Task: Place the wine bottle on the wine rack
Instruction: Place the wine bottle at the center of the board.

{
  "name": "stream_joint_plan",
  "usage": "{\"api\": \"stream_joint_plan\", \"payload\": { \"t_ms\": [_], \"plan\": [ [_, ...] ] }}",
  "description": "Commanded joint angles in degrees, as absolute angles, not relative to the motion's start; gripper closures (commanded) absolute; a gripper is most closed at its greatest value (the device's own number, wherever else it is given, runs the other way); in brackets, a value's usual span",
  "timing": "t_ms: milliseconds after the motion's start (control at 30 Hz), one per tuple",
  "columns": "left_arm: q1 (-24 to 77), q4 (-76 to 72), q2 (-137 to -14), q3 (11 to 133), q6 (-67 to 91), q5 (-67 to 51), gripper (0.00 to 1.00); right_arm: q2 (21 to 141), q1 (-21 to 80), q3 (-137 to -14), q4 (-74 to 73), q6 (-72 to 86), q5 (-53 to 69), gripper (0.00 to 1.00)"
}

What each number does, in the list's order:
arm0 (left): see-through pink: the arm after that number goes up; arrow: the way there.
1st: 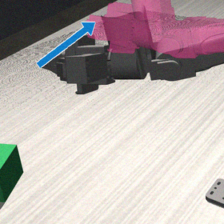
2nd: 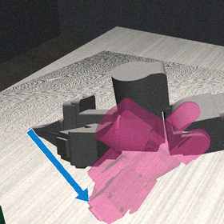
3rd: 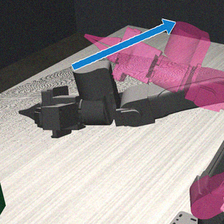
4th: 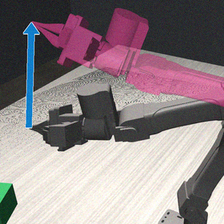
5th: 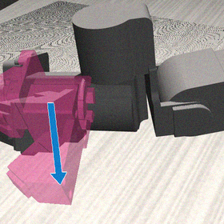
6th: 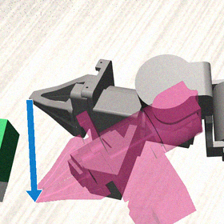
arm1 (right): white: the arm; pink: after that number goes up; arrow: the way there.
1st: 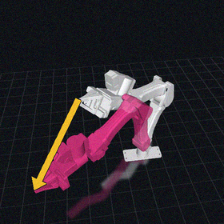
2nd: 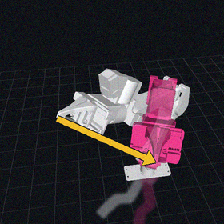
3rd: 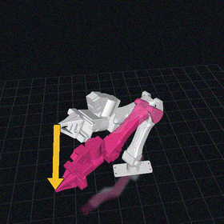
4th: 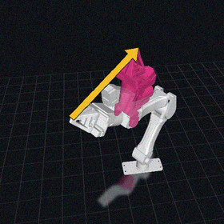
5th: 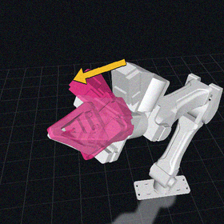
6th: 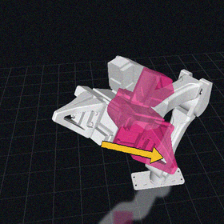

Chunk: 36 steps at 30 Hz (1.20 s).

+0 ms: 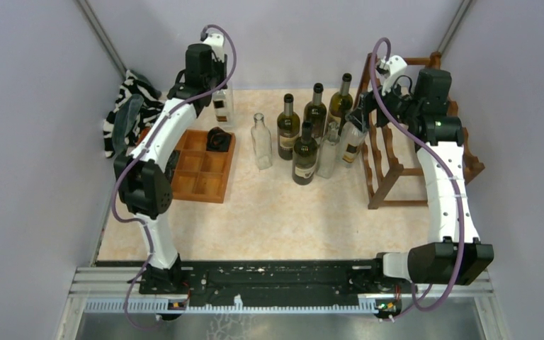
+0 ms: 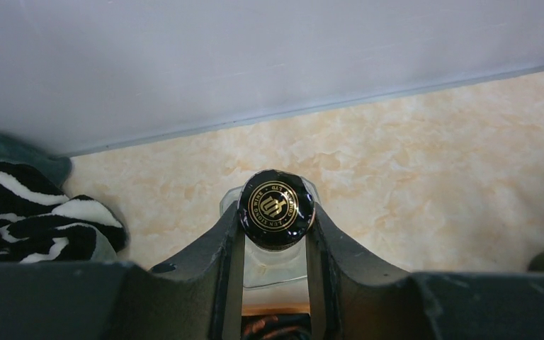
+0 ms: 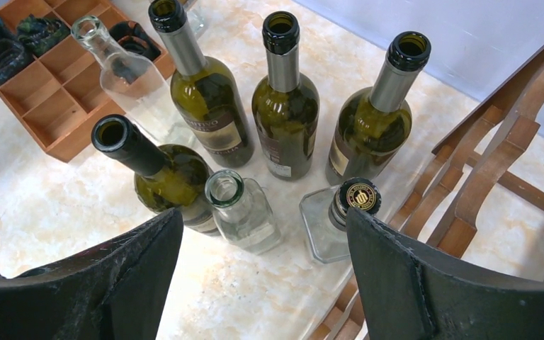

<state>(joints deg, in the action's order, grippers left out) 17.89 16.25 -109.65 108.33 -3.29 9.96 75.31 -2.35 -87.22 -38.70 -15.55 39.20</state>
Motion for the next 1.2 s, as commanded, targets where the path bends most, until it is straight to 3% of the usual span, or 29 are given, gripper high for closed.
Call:
{"api": "stream_joint_plan", "payload": {
  "t_ms": [0, 200, 333, 500, 767, 933, 1167],
  "plan": [
    [16.9, 3.7, -110.8, 115.1, -4.7, 10.6, 1.0, 72.5, -2.0, -86.6, -36.1, -14.9, 40.8, 0.16],
    [16.0, 7.3, -116.2, 119.0, -3.4, 10.0, 1.0, 72.6, -2.0, -85.8, -35.8, -14.9, 40.7, 0.16],
    [15.3, 9.6, -117.9, 120.3, -3.0, 11.8, 0.81, 72.4, -2.0, -85.6, -35.5, -14.7, 40.8, 0.16],
    [14.7, 11.6, -117.3, 120.0, -1.4, 12.7, 0.43, 72.3, -2.0, -85.4, -35.3, -14.5, 40.8, 0.15],
    [14.7, 13.1, -111.6, 118.3, -0.1, 12.9, 0.05, 71.6, -2.0, -84.8, -35.5, -14.9, 40.5, 0.15],
    [14.7, 13.0, -99.4, 107.4, 4.5, 3.0, 0.01, 70.6, -2.0, -85.2, -36.1, -16.7, 40.4, 0.13],
    [14.6, 5.0, -80.9, 82.0, 12.7, -23.2, 0.02, 71.5, -2.0, -87.2, -39.9, -20.4, 46.4, 0.12]
  ]
}}
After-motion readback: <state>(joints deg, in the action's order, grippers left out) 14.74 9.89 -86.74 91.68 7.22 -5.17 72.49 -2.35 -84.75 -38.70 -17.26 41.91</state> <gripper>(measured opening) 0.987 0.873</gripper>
